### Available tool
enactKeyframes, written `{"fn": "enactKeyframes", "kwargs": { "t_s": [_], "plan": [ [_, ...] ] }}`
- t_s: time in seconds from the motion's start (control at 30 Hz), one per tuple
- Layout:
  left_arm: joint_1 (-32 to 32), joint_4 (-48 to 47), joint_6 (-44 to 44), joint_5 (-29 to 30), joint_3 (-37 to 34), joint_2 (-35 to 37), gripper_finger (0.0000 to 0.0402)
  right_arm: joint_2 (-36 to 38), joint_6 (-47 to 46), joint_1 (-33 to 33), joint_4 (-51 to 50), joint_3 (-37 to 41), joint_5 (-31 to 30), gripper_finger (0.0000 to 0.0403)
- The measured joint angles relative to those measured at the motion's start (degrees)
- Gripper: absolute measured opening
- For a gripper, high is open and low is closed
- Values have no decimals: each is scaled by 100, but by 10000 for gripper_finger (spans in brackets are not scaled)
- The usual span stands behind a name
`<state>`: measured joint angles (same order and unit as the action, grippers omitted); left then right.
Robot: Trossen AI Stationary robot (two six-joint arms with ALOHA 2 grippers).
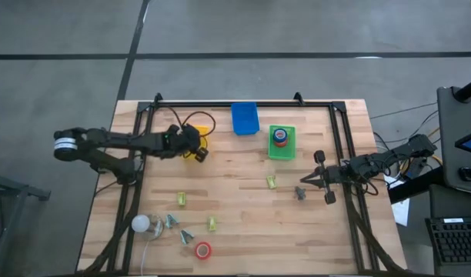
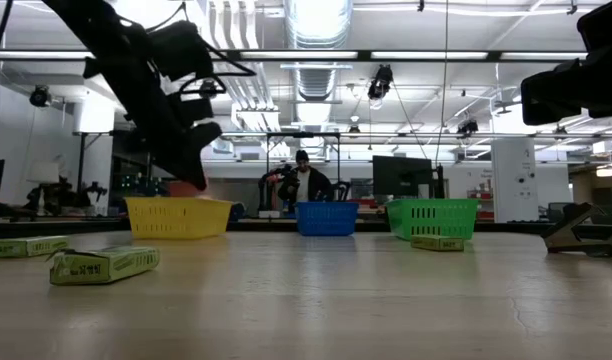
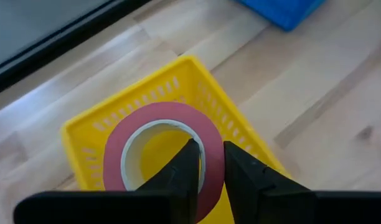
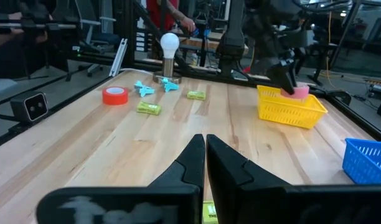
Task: Pick and place Stapler, Stapler remover, tape
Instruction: Put the pink tape into the green basket
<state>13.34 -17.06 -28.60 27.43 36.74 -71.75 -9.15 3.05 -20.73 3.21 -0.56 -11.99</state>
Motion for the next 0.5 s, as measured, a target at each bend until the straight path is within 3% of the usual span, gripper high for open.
{"fn": "enactKeyframes", "kwargs": {
  "t_s": [0.5],
  "plan": [
    [478,500,244,-488,-18,-731,70,0,0,2,1,0,0,13]
  ]
}}
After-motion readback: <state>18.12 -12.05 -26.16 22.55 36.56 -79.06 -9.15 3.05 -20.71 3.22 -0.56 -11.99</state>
